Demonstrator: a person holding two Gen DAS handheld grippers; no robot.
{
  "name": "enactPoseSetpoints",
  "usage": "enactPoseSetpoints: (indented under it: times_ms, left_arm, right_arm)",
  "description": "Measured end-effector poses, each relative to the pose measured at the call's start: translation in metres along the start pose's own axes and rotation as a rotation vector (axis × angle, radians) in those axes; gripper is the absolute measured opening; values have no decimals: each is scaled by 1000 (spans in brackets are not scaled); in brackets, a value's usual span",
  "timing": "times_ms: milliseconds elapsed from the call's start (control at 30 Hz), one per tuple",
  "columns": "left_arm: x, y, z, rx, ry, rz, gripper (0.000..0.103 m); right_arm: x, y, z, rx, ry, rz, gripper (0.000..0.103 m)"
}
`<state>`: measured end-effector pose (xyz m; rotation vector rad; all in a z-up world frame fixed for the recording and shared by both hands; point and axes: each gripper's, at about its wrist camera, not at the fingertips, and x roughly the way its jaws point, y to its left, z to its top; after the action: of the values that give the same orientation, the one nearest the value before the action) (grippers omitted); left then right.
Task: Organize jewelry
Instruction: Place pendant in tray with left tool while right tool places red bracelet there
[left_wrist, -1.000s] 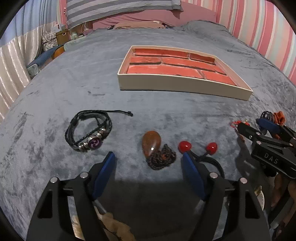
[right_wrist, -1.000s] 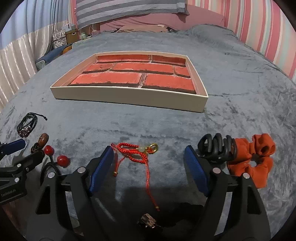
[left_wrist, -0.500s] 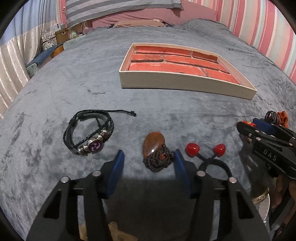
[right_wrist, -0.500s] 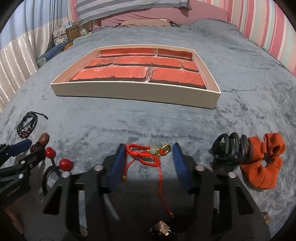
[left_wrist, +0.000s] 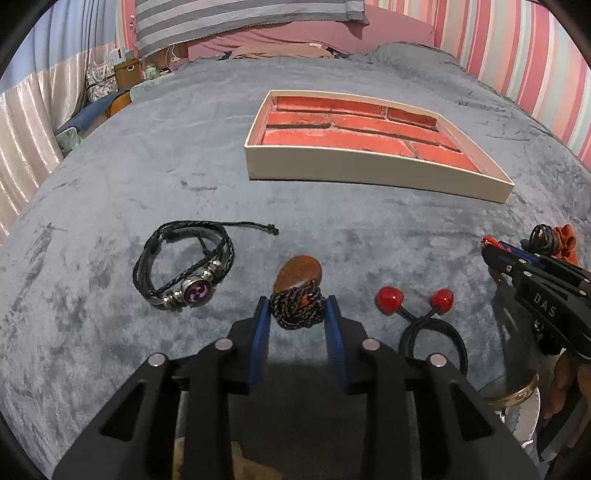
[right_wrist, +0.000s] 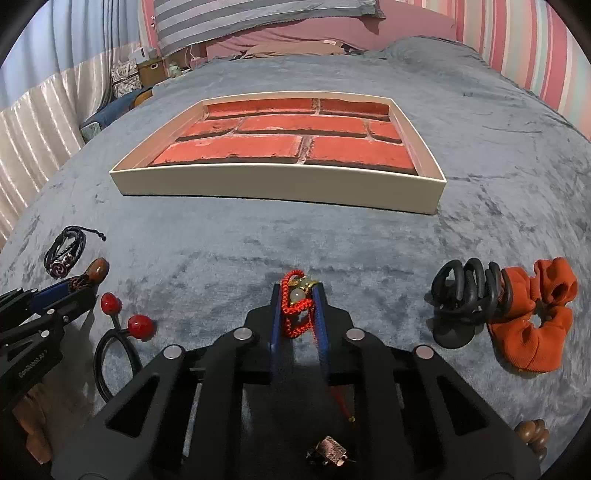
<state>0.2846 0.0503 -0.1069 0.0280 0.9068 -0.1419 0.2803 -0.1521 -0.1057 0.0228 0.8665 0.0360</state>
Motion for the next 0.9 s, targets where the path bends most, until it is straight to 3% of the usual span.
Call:
enactPoseSetpoints:
  times_ms: [200,467,600,900]
  left_arm:
    - [-4,0,0,-4,-17,-8,30]
    - [-24,-4,9,-5,-93,-14,29]
    - [-31,-4,28,-35,-115,-9,29]
    - [-48,-14,105,-56,-187,-32,28]
  right_arm:
    - [-5,2,1,-11,-27,-21,9]
    - [-22,3,9,-34,-88,-31,9]
    - [-32,3,24,-23,-127,-19,9]
    - [-48,-7,90,14,-220,0,9]
